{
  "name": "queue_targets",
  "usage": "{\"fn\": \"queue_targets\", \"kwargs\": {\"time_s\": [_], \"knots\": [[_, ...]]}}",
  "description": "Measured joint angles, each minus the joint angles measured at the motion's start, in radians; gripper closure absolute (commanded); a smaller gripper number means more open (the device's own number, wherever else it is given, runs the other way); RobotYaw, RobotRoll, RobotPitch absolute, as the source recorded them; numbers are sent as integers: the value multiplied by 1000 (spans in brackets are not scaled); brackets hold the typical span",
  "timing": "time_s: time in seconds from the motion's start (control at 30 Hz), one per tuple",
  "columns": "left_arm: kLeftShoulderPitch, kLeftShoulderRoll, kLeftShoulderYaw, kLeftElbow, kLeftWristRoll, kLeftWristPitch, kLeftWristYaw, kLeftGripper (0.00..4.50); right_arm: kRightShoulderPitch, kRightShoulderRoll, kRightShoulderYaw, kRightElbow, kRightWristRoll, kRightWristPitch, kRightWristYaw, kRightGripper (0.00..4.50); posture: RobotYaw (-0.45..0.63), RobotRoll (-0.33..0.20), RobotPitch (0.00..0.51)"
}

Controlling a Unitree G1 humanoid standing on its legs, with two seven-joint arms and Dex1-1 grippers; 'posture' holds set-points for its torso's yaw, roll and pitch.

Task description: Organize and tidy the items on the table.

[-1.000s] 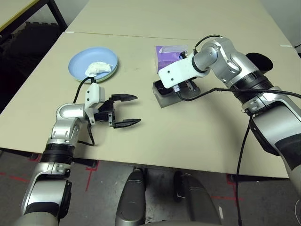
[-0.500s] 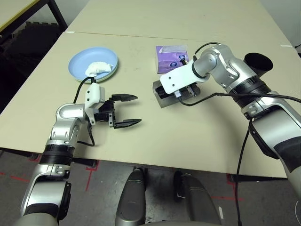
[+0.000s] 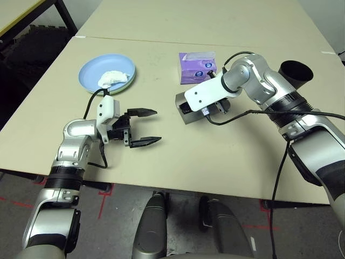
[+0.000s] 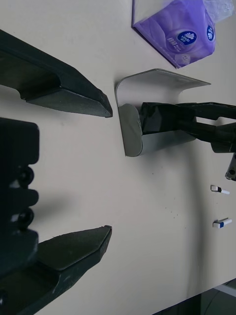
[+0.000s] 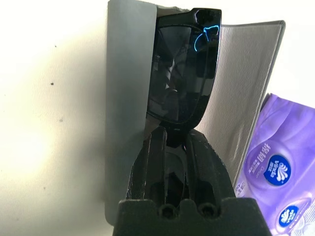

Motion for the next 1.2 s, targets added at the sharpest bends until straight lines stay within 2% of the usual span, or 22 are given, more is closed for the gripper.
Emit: {"fn": "queue_targets", "kwargs": {"time_s": [0.1,0.23,0.47,0.67,0.8,0.97,1.2], "knots": [[-2,0,0,0,0,0,0,0,0,-1,0,0,0,2,1,4061,284,0,190],[-5,0,0,1,0,0,0,0,0,-3,0,0,-1,5,1,2694,278,0,187],[-22,0,0,7,1,0,-8,0,0,-23,-7,-35,2,11,5,35,263,0,179],[-42,0,-1,44,4,-9,-11,0,0,-41,-29,-71,35,38,31,9,254,0,172],[-56,-1,-2,53,5,-19,-17,0,30,-59,-113,-127,139,105,71,9,239,0,168],[-60,-1,-1,83,6,-31,-20,0,189,-92,-240,-255,295,296,98,9,218,0,170],[-91,-5,-4,119,9,-41,-30,0,412,-51,-421,-479,498,553,-24,9,198,0,169]]}}
